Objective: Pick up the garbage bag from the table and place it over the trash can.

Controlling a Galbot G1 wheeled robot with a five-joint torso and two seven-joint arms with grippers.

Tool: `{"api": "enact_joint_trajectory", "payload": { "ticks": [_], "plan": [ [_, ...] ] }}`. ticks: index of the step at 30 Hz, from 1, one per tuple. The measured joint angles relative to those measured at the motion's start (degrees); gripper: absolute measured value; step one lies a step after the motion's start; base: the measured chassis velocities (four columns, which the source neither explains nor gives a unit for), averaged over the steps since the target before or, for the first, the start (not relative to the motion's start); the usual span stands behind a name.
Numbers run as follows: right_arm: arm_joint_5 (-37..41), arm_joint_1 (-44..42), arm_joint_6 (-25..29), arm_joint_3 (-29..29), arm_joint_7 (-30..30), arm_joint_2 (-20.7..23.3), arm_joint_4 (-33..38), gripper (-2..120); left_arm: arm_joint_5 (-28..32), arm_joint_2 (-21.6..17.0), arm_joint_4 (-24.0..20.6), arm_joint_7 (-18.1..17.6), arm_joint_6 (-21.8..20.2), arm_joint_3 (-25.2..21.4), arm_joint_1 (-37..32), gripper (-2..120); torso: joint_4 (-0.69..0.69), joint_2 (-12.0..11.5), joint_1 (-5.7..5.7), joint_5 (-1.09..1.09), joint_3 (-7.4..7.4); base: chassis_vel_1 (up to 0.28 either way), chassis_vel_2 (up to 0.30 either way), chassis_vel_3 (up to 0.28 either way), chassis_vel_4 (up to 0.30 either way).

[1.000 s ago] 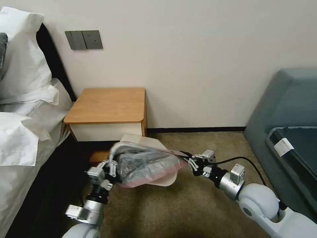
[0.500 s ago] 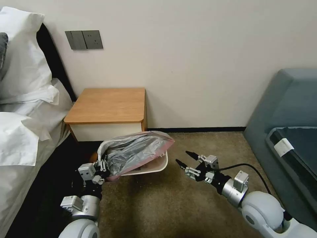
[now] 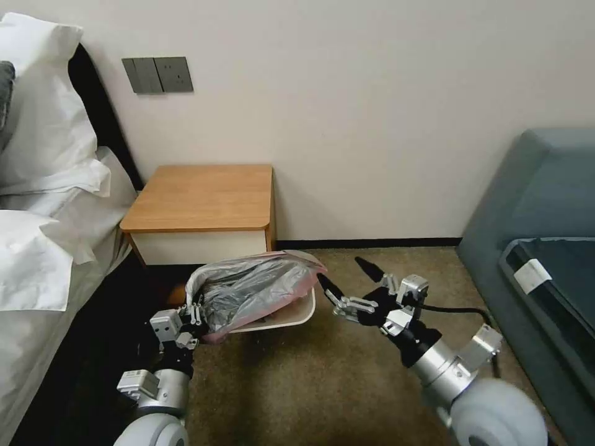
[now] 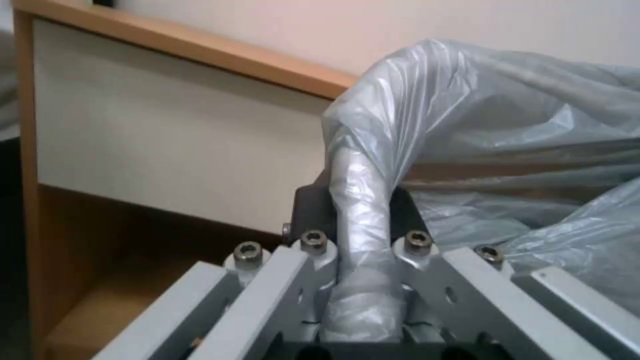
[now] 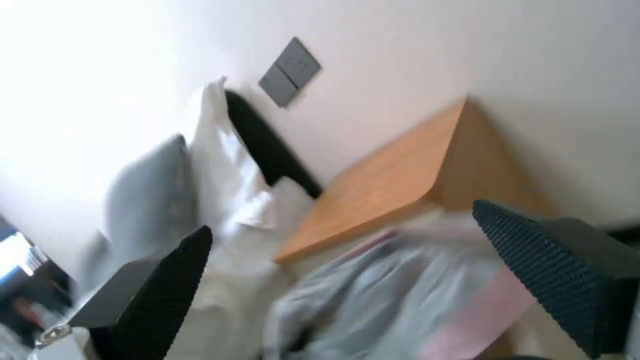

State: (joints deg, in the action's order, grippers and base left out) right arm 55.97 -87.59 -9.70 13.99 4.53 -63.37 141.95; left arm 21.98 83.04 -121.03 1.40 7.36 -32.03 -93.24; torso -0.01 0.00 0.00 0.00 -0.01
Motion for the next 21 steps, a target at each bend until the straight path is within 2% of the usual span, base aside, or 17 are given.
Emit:
{"api": "enact_joint_trajectory", "payload": {
  "ticks": [2, 3, 8, 10, 21],
  "plan": [
    [1.82, -1.69, -0.04, -3.76, 1.49, -1.96, 0.25, 98, -0.6, 0.0, 0.37, 0.76, 0.96, 0.08, -0.01, 3, 0.01, 0.0, 0.0, -0.01, 0.0, 0.0, 0.0, 0.0, 0.0],
    [1.82, -1.69, -0.04, -3.76, 1.49, -1.96, 0.25, 98, -0.6, 0.0, 0.37, 0.76, 0.96, 0.08, -0.01, 3, 0.01, 0.0, 0.0, -0.01, 0.0, 0.0, 0.0, 0.0, 0.0],
    [-3.36, -5.41, -0.12, -10.61, 0.59, -5.0, -1.53, 93, -1.39, 0.34, 0.74, 1.43, 2.08, 0.09, -0.1, 3, 0.01, 0.0, 0.0, -0.01, 0.0, 0.0, 0.0, 0.0, 0.0],
    [-5.76, -6.01, 0.09, -12.37, -0.04, -6.08, -3.06, 99, -1.45, 0.54, 0.79, 1.51, 2.23, 0.08, -0.08, 3, 0.01, 0.0, 0.0, -0.01, 0.0, 0.0, 0.0, 0.0, 0.0],
    [-7.39, -3.77, 0.97, -11.72, -0.55, -9.28, -8.3, 100, -0.81, 0.51, 0.55, 1.7, 2.54, -0.07, -0.5, 3, 0.01, 0.0, 0.0, 0.0, 0.01, 0.0, 0.0, 0.0, 0.0]
  ]
}}
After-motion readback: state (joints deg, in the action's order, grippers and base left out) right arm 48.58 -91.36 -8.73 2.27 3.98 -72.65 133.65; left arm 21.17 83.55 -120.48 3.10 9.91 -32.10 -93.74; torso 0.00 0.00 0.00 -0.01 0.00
